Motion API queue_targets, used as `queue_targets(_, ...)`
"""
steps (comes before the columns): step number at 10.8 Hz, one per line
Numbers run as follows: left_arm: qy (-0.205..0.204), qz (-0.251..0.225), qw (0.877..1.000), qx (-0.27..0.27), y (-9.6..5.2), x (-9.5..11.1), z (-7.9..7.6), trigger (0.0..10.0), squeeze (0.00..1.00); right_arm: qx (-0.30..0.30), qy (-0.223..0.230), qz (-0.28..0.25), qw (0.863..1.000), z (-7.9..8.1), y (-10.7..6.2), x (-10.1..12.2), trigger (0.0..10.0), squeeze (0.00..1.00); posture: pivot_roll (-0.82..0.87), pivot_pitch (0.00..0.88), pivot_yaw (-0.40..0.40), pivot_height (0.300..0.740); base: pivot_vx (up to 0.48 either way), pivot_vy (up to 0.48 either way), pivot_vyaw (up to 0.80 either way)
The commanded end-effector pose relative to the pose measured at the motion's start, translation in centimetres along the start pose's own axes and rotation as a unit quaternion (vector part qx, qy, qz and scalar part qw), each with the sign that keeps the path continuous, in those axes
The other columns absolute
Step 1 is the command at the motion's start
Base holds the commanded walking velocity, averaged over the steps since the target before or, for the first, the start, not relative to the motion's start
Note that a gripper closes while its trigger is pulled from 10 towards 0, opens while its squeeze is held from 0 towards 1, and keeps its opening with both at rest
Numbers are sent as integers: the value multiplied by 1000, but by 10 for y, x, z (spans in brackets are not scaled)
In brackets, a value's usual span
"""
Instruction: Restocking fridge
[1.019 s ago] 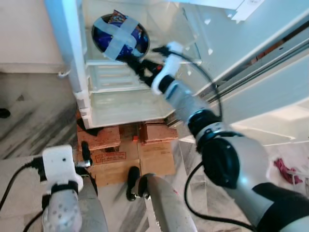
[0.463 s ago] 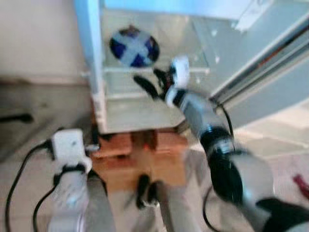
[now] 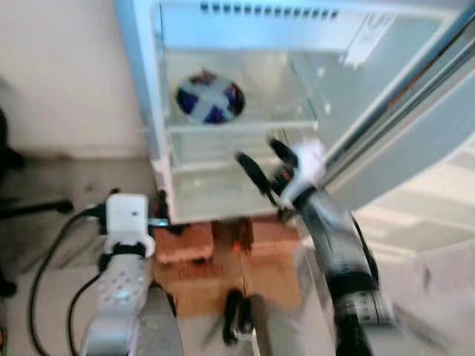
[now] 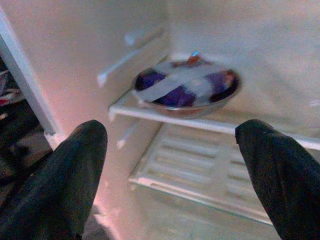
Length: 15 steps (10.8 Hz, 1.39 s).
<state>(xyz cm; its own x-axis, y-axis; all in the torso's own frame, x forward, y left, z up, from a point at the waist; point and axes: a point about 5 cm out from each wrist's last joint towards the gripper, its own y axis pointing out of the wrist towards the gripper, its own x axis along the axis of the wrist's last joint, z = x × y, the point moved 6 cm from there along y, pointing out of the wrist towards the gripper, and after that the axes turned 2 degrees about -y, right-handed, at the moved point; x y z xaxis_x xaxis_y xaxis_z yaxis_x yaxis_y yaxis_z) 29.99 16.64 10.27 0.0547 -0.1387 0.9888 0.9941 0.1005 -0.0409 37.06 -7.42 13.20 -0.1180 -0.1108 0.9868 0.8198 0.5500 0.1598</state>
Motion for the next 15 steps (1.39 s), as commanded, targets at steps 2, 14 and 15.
queue_targets(2, 14, 1, 1000, -1, 3, -7, 3, 10000, 0, -44, -52, -12, 998, -12, -18, 13, 10000, 0, 173, 17, -107, 740, 0, 0, 0)
queue_targets(14, 74, 3, 997, -6, 21, -10, 9, 10000, 0, -192, -32, 29, 981, -47, -40, 5, 10000, 0, 157, 49, -47, 740, 0, -123, -193)
queue_targets(15, 75, 7, 997, 0, 17, -14, 11, 10000, 0, -183, -33, 37, 982, -42, -39, 0, 10000, 0, 162, 57, -52, 740, 0, -446, 0)
